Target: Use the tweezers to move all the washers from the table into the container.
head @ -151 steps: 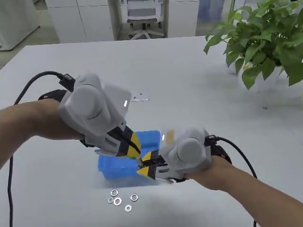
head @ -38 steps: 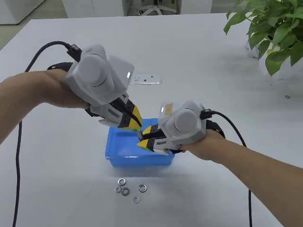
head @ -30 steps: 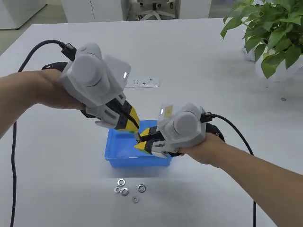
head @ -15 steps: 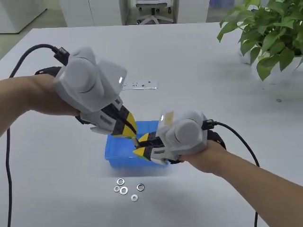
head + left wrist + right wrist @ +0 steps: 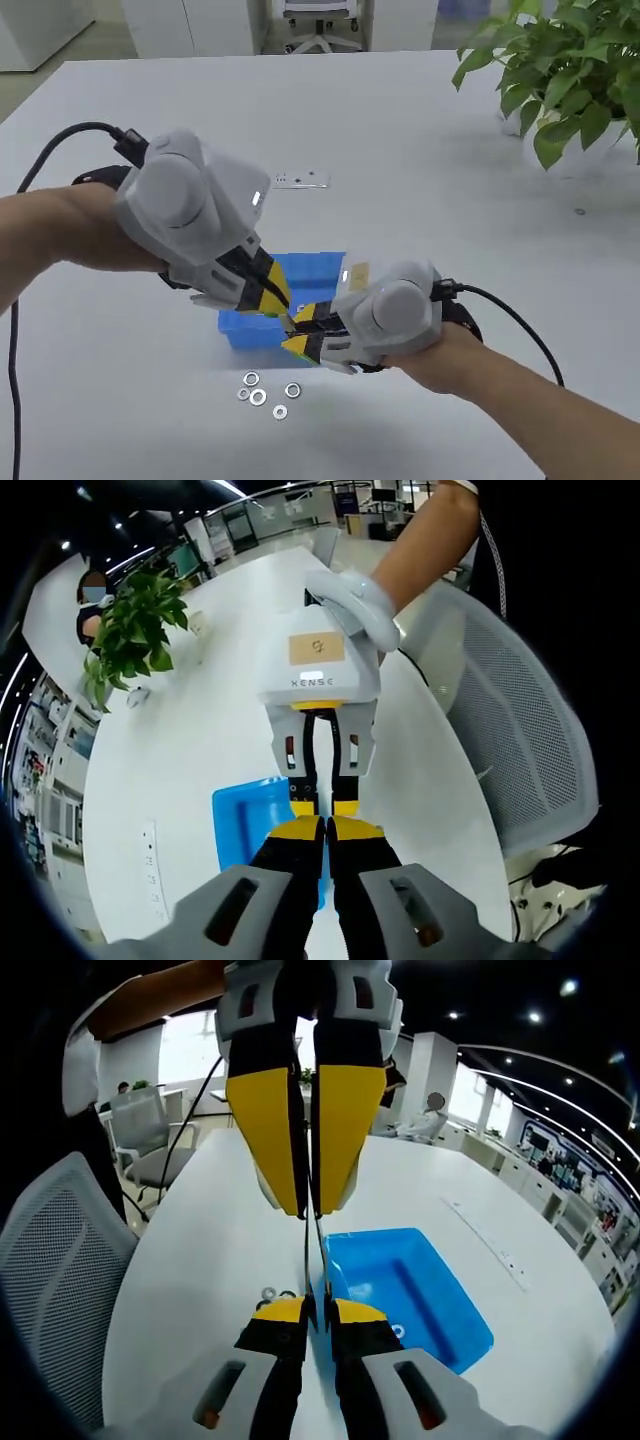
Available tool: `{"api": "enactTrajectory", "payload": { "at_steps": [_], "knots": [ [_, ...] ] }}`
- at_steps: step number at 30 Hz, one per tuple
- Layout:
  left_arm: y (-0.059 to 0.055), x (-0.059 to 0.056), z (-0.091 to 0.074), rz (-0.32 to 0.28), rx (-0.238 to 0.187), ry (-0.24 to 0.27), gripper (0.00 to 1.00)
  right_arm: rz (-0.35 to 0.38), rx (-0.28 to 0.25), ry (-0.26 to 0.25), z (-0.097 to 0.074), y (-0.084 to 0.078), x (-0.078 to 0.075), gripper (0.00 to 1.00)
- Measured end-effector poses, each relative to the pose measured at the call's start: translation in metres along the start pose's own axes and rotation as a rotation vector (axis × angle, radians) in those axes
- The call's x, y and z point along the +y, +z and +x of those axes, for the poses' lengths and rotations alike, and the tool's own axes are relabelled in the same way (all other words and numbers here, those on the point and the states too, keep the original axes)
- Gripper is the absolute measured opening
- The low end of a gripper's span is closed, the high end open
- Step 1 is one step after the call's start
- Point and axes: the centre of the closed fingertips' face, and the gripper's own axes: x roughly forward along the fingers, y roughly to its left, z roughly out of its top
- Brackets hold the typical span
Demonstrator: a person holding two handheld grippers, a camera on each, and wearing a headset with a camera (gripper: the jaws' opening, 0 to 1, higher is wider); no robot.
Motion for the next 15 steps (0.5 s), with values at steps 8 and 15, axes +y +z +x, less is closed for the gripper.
{"api": "enactTrajectory", "payload": {
  "at_steps": [8,15],
  "knots": [
    [-0.003,-0.010,0.008,-0.005,0.003,-0.012,0.05,-0.002,0.012,0.014,0.003,-0.008,0.011,0.11],
    [-0.007,-0.019,0.014,-0.011,0.012,-0.024,0.05,0.007,0.022,0.027,0.008,-0.015,0.020,0.11]
  ]
}}
